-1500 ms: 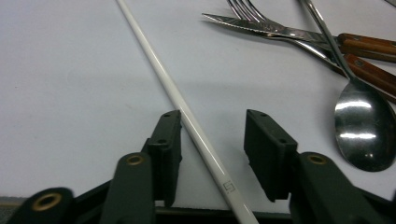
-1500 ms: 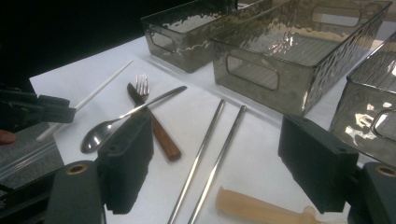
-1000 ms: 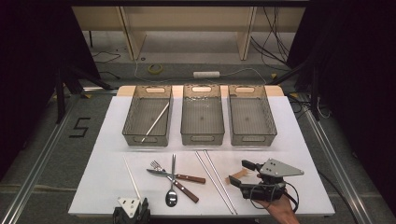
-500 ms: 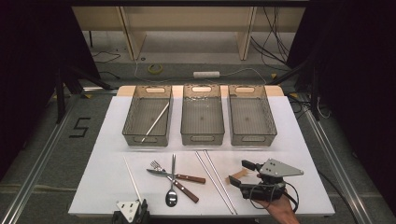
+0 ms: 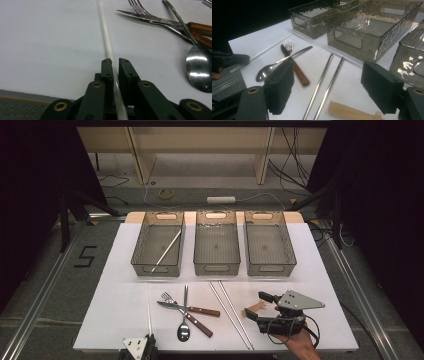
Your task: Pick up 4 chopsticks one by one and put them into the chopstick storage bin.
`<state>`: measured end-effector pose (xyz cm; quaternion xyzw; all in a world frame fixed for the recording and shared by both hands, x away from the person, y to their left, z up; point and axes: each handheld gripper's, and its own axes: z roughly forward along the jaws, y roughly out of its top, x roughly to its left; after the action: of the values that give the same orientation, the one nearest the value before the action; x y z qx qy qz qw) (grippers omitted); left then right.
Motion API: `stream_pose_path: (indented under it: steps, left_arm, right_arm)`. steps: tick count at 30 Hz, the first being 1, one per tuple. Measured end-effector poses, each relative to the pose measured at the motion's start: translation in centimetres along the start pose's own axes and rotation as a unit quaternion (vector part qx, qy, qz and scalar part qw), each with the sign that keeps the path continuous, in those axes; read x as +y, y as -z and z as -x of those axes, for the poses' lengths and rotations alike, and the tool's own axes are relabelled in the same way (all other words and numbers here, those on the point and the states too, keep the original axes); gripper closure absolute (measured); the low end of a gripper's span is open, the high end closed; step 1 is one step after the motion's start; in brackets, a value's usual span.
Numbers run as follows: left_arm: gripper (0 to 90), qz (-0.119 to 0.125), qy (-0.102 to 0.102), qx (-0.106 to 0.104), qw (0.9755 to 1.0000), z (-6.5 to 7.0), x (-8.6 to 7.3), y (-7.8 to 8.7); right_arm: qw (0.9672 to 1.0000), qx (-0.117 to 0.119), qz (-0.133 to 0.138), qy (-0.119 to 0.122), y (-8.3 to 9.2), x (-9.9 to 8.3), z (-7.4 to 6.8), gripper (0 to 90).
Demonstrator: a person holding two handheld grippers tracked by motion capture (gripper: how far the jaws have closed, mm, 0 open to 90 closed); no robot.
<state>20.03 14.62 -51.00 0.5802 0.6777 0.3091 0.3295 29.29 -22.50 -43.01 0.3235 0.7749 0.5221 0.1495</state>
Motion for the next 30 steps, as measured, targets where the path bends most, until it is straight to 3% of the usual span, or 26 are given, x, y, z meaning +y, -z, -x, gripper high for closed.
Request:
stream_pose_path:
  steps: [9,17,24,30]
  left_arm:
    - [82.9,0.008,0.011,-0.005,0.9999,-0.2,-0.2,0.0]
    - [83.2,0.010,0.037,-0.029,0.9988,-0.9,-0.1,-0.1]
    - [83.4,0.005,0.041,-0.048,0.9980,-1.7,0.2,-0.2]
    - [83.4,0.018,0.039,-0.058,0.9974,-2.3,0.6,0.1]
  right_arm:
    - [1.0000,0.002,-0.001,0.000,0.0,0.0,0.0,27.6]
    - [1.0000,0.002,-0.002,0.000,-0.1,0.0,0.0,27.7]
    - [1.0000,0.002,0.000,0.000,-0.1,0.0,0.1,27.9]
    - [1.0000,0.002,0.000,-0.001,-0.1,0.0,0.1,27.9]
